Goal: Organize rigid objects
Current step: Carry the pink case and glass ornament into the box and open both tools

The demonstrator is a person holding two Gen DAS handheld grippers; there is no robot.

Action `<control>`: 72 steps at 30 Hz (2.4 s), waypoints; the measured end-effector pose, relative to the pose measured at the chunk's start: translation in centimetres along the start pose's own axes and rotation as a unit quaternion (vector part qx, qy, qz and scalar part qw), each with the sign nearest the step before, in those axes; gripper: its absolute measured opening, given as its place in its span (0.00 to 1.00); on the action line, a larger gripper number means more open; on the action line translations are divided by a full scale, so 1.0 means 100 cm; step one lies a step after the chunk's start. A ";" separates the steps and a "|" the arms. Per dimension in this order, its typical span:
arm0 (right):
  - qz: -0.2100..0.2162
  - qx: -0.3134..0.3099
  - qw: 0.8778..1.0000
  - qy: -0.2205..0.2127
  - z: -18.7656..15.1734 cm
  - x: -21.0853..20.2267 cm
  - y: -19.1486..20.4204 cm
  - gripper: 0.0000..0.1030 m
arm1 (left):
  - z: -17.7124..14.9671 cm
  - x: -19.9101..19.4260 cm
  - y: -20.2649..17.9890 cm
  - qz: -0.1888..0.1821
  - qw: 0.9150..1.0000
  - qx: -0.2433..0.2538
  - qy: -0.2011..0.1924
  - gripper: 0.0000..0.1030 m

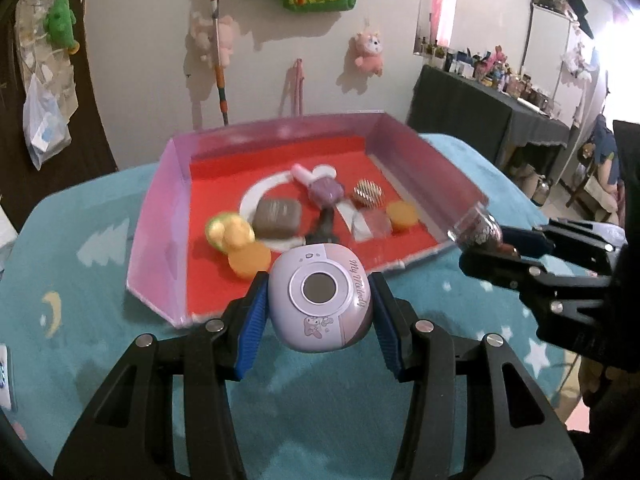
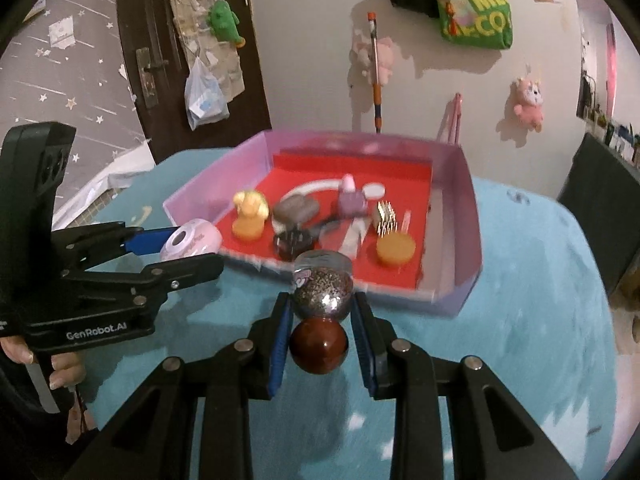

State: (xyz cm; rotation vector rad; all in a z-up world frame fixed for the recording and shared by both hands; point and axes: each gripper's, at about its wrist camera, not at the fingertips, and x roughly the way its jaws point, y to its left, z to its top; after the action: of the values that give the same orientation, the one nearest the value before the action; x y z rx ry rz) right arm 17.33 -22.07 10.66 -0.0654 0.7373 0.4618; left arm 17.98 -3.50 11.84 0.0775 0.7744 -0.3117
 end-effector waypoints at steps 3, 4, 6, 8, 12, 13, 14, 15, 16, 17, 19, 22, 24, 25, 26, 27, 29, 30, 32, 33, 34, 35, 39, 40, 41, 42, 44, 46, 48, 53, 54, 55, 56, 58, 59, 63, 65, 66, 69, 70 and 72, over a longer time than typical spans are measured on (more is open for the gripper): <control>-0.001 -0.007 1.000 -0.004 0.024 0.007 -0.007 0.31 | 0.021 0.010 0.007 -0.009 1.000 -0.001 0.006 0.45; -0.001 -0.009 1.000 -0.003 0.033 0.011 -0.010 0.31 | 0.029 0.015 0.010 -0.011 1.000 -0.001 0.009 0.45; 0.000 -0.011 1.000 0.001 0.051 0.022 -0.018 0.31 | 0.047 0.027 0.015 -0.011 1.000 0.000 0.019 0.45; -0.004 -0.012 1.000 0.013 0.067 0.035 -0.025 0.31 | 0.063 0.038 0.020 -0.020 0.999 -0.001 0.027 0.45; -0.005 -0.010 0.999 0.048 0.096 0.072 -0.039 0.31 | 0.091 0.076 0.031 -0.011 0.998 0.000 0.061 0.45; -0.010 -0.012 0.998 0.058 0.102 0.082 -0.042 0.31 | 0.094 0.082 0.032 -0.009 0.998 0.002 0.068 0.45; -0.012 -0.010 0.998 0.067 0.106 0.091 -0.046 0.31 | 0.099 0.095 0.035 -0.007 0.997 0.001 0.080 0.45; -0.013 -0.008 0.997 0.081 0.112 0.104 -0.050 0.31 | 0.103 0.107 0.038 -0.005 0.996 0.000 0.093 0.45; -0.016 -0.008 0.996 0.090 0.115 0.113 -0.053 0.31 | 0.106 0.117 0.041 -0.003 0.995 0.000 0.103 0.45; -0.021 -0.010 0.995 0.100 0.118 0.122 -0.055 0.31 | 0.107 0.125 0.042 0.000 0.994 0.000 0.111 0.45; -0.033 -0.017 0.992 0.124 0.123 0.141 -0.059 0.31 | 0.109 0.141 0.046 0.011 0.992 -0.001 0.126 0.45; -0.039 -0.017 0.987 0.155 0.128 0.164 -0.063 0.31 | 0.110 0.162 0.052 0.021 0.990 -0.004 0.142 0.45; -0.047 -0.020 0.983 0.174 0.129 0.176 -0.064 0.31 | 0.113 0.171 0.054 0.022 0.989 -0.009 0.149 0.45; -0.054 -0.025 0.982 0.180 0.130 0.181 -0.063 0.31 | 0.114 0.177 0.054 0.022 0.988 -0.011 0.154 0.45; -0.061 -0.031 0.980 0.186 0.130 0.185 -0.062 0.31 | 0.115 0.180 0.054 0.023 0.987 -0.012 0.158 0.45; -0.068 -0.035 0.978 0.194 0.129 0.189 -0.060 0.31 | 0.115 0.184 0.053 0.026 0.986 -0.011 0.162 0.45; -0.073 -0.035 0.975 0.208 0.129 0.196 -0.061 0.31 | 0.114 0.191 0.051 0.032 0.985 -0.013 0.172 0.45; -0.077 -0.036 0.973 0.213 0.129 0.199 -0.062 0.31 | 0.114 0.193 0.050 0.032 0.984 -0.014 0.175 0.45; -0.085 -0.040 0.972 0.217 0.129 0.203 -0.062 0.31 | 0.113 0.198 0.047 0.040 0.982 -0.010 0.184 0.45; -0.085 -0.039 0.970 0.223 0.128 0.205 -0.062 0.31 | 0.112 0.200 0.046 0.050 0.982 -0.007 0.184 0.45; -0.084 -0.036 0.970 0.227 0.128 0.206 -0.063 0.31 | 0.111 0.199 0.044 0.053 0.982 -0.006 0.181 0.45; -0.084 -0.035 0.969 0.229 0.128 0.207 -0.064 0.31 | 0.111 0.199 0.044 0.052 0.983 -0.006 0.178 0.45; -0.087 -0.039 0.969 0.229 0.128 0.207 -0.064 0.31 | 0.111 0.200 0.043 0.051 0.983 -0.008 0.176 0.46; -0.086 -0.038 0.969 0.229 0.128 0.207 -0.064 0.31 | 0.110 0.200 0.044 0.051 0.983 -0.006 0.176 0.46; -0.086 -0.037 0.969 0.231 0.128 0.207 -0.064 0.31 | 0.110 0.200 0.044 0.052 0.983 -0.007 0.176 0.46; -0.086 -0.038 0.968 0.231 0.128 0.207 -0.064 0.31 | 0.109 0.200 0.044 0.052 0.983 -0.007 0.176 0.46; -0.086 -0.038 0.968 0.231 0.128 0.207 -0.064 0.32 | 0.109 0.200 0.043 0.052 0.983 -0.006 0.176 0.46; -0.086 -0.037 0.968 0.231 0.127 0.207 -0.064 0.32 | 0.108 0.200 0.044 0.054 0.983 -0.005 0.178 0.46; -0.084 -0.034 0.969 0.231 0.130 0.208 -0.066 0.32 | 0.107 0.203 0.046 0.054 0.983 -0.004 0.178 0.46; -0.083 -0.032 0.969 0.231 0.132 0.209 -0.069 0.32 | 0.108 0.202 0.045 0.053 0.983 -0.007 0.176 0.46; -0.082 -0.031 0.969 0.231 0.132 0.209 -0.069 0.32 | 0.109 0.202 0.044 0.051 0.983 -0.008 0.174 0.46; -0.081 -0.031 0.969 0.230 0.132 0.209 -0.069 0.32 | 0.108 0.201 0.046 0.049 0.984 -0.009 0.173 0.48; -0.082 -0.030 0.969 0.230 0.132 0.209 -0.070 0.32 | 0.109 0.201 0.047 0.051 0.984 -0.010 0.172 0.49; -0.082 -0.030 0.970 0.229 0.132 0.208 -0.069 0.32 | 0.108 0.201 0.050 0.052 0.984 -0.011 0.170 0.50; -0.082 -0.031 0.970 0.229 0.132 0.208 -0.069 0.32 | 0.108 0.201 0.051 0.051 0.984 -0.012 0.169 0.50; -0.082 -0.031 0.970 0.228 0.130 0.208 -0.067 0.32 | 0.109 0.201 0.055 0.049 0.984 -0.016 0.169 0.52; -0.084 -0.033 0.970 0.225 0.130 0.206 -0.067 0.34 | 0.110 0.202 0.056 0.050 0.984 -0.017 0.168 0.53; -0.084 -0.033 0.971 0.222 0.131 0.205 -0.066 0.35 | 0.111 0.202 0.057 0.050 0.985 -0.017 0.167 0.53; -0.084 -0.031 0.972 0.217 0.134 0.201 -0.067 0.38 | 0.111 0.198 0.058 0.051 0.985 -0.022 0.165 0.53; -0.084 -0.031 0.972 0.216 0.134 0.200 -0.066 0.38 | 0.110 0.197 0.058 0.051 0.985 -0.025 0.164 0.53; -0.085 -0.032 0.972 0.215 0.135 0.197 -0.065 0.38 | 0.109 0.194 0.059 0.051 0.985 -0.029 0.164 0.53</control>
State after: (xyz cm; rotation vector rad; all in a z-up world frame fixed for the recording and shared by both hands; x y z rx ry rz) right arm 41.38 -17.48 6.98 -0.2936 1.1318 0.3086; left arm 40.14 -4.70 5.85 0.1147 1.1019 -0.1800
